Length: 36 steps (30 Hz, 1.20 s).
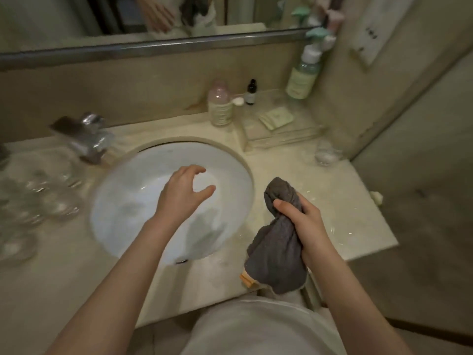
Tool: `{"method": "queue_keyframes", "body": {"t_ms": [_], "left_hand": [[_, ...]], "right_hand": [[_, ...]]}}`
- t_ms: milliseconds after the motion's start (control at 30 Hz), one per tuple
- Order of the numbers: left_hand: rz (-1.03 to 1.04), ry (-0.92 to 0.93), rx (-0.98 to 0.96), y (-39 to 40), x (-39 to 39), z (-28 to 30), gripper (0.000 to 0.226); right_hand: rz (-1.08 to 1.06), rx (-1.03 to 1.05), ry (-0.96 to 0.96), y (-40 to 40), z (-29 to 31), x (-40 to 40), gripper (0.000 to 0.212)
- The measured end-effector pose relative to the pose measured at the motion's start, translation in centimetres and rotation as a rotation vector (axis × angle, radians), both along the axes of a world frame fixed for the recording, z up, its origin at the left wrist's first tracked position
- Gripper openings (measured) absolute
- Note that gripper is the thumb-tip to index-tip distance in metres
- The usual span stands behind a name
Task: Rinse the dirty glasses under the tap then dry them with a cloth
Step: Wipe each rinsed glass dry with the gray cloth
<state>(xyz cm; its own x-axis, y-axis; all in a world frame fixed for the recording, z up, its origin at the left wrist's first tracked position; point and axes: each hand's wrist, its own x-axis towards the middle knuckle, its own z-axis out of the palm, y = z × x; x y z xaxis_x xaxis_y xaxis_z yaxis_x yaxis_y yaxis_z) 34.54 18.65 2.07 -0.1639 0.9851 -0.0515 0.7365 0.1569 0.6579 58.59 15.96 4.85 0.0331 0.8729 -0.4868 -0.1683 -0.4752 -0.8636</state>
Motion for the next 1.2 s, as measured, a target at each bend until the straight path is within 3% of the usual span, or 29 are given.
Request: {"method": "queue_keyframes", "body": {"t_ms": [267,567,733,833,967,1200], "left_hand": [[-0.165,-0.073,-0.113,8.1,14.8,-2.3,0.046],[-0.323,0.030,-0.145,14.1,24.7,-3.0,0.057],[-0.268,0.059,-0.206,17.2,27.6,-3.9,0.030],[-0.238,0.043,-0.218,18.2,28.4,-4.4,0.028],[-0.297,-0.129,-0.147,18.0,28.5,-4.8,0.026],[-0.274,-0.668,-0.203,13.1,26.1,-0.7,0.029]], "right_hand": [[-0.235,0.028,-0.047,3.0,0.0,13.3,0.020],[-0.301,0.022,-0.094,3.3,-0.6,20.6,0.022],[-0.261,0.029,-0.127,3.3,-0.8,22.3,0.022],[-0.234,0.024,-0.128,3.1,-1.1,22.7,0.028],[-0.192,0.033,-0.144,3.1,-1.7,22.6,0.034],[-0.085,0.242,-0.304,4.6,-1.0,20.5,0.047]]}}
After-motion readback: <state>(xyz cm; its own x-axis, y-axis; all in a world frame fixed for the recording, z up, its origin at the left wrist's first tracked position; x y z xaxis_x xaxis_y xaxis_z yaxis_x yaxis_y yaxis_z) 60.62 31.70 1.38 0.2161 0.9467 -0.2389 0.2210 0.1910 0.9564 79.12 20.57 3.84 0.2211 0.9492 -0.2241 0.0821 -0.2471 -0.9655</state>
